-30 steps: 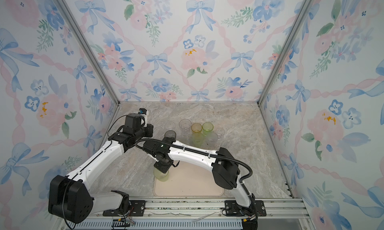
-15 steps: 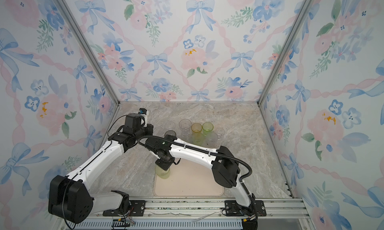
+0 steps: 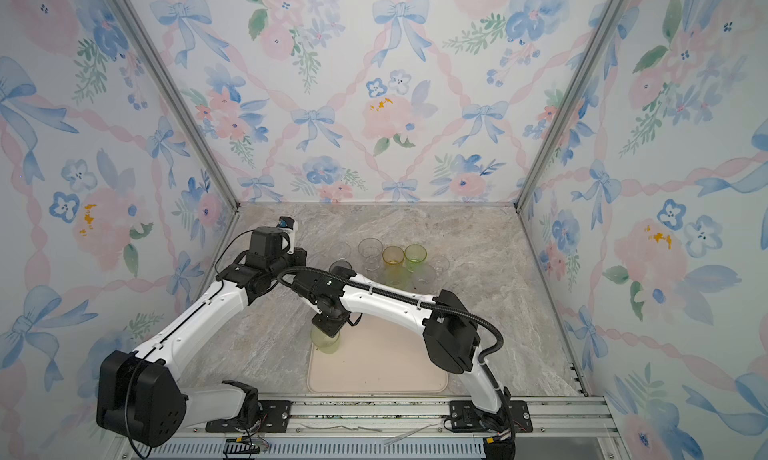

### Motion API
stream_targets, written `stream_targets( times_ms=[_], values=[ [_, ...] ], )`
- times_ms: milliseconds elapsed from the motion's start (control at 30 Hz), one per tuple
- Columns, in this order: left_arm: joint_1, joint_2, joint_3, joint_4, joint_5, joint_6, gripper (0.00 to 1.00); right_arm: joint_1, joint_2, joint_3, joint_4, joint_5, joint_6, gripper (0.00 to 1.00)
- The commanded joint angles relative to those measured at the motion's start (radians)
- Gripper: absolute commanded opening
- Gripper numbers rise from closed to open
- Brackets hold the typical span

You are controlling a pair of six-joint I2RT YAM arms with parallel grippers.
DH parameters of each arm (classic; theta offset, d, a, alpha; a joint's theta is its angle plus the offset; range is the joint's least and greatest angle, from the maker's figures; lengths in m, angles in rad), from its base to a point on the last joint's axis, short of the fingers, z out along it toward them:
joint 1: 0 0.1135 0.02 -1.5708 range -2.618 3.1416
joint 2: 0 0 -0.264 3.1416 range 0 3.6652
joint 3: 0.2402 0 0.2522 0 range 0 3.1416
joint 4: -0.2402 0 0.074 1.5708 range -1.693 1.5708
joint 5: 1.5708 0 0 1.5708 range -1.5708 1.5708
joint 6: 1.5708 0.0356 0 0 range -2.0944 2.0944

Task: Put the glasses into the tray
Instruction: 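Lower the light green glass onto the tray and open the right gripper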

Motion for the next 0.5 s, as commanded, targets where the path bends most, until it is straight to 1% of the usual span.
stream_targets(
  times_ms=[0,467],
  values=[
    [0.004,-0.014,0.011,-0.003,0.013,0.021,0.28,-0.011,0.019,0.03,0.003,-0.011,0.004,0.04],
    [0.005,-0.014,0.009,-0.004,0.012,0.022,0.28,-0.016,0.027,0.037,0.016,-0.019,0.012,0.05]
  ],
)
